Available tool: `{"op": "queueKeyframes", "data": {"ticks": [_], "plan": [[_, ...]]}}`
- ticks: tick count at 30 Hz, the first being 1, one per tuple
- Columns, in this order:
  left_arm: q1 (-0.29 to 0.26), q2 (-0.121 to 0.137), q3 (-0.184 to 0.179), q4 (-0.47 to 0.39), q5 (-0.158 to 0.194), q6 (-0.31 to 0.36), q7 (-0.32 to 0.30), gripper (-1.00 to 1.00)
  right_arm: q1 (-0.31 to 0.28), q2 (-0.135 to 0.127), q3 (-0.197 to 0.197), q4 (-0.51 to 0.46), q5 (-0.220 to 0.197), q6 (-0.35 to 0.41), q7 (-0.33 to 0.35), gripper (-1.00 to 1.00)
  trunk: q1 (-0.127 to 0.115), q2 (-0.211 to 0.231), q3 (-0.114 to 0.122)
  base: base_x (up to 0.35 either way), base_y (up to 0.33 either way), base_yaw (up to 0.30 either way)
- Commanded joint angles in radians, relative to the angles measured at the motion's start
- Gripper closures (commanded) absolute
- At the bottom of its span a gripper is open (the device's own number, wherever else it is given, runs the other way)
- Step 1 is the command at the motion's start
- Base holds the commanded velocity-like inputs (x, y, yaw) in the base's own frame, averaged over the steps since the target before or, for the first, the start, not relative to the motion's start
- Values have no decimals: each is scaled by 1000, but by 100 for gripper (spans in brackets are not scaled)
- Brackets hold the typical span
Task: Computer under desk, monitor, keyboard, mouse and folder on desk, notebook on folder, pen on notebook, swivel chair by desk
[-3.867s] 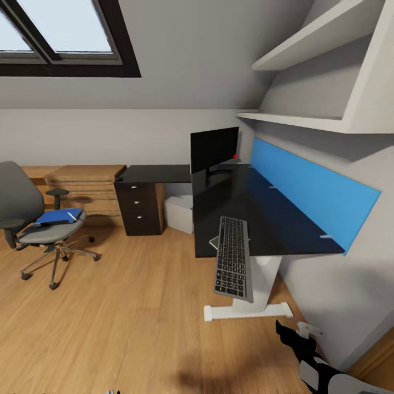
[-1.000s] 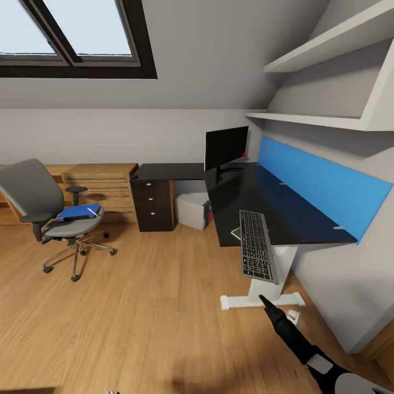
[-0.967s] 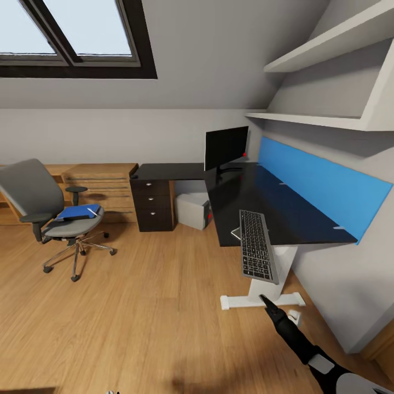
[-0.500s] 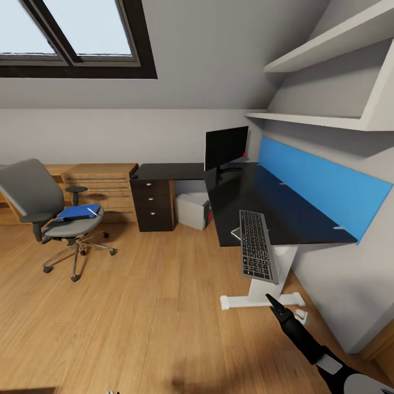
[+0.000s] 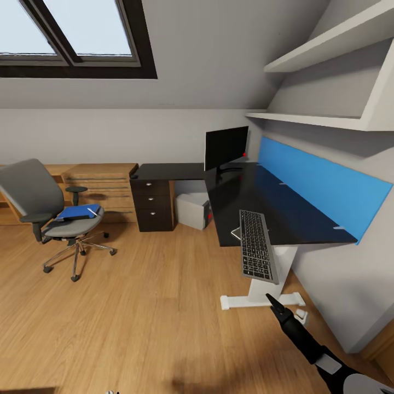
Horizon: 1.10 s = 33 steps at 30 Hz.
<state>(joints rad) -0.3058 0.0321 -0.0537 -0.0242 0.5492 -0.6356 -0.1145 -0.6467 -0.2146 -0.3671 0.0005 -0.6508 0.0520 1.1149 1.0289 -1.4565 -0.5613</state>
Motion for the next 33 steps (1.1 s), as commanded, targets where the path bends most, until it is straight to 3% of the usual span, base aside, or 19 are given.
{"op": "queueKeyframes", "data": {"ticks": [1, 3, 7, 10, 14, 24, 33], "plan": [[-1, 0, -6, 1, 11, -3, -7, -100, -1, 0, -10, 2, -6, 19, -1, -100, 0, -1, -1, 0, 0, 0], [-1, 0, -6, 1, 11, -2, -7, -100, -1, 1, -24, 2, -21, 43, -6, -100, 0, -1, -1, 0, 0, 0], [-1, 0, -6, 2, 11, -1, -7, -100, -1, 2, -76, 2, -92, 169, -21, -100, 0, -1, -1, 0, 0, 0], [-1, 0, -5, 1, 11, -1, -7, -100, -1, 3, -91, 2, -116, 255, -30, -100, 0, -1, -1, 0, 0, 0], [-1, 0, -6, 1, 11, -1, -7, -100, -1, 3, -99, 1, -127, 302, -35, -100, 0, -1, -1, 0, 0, 0], [-1, 1, -5, 2, 11, -1, -7, -100, -2, 6, -123, -6, -156, 325, -39, -100, 0, -1, -1, 0, 0, 0], [-1, 1, -5, 1, 12, -2, -6, -100, -2, 6, -128, -59, -239, 329, -87, -100, 0, -1, -1, 0, 0, 0]]}}
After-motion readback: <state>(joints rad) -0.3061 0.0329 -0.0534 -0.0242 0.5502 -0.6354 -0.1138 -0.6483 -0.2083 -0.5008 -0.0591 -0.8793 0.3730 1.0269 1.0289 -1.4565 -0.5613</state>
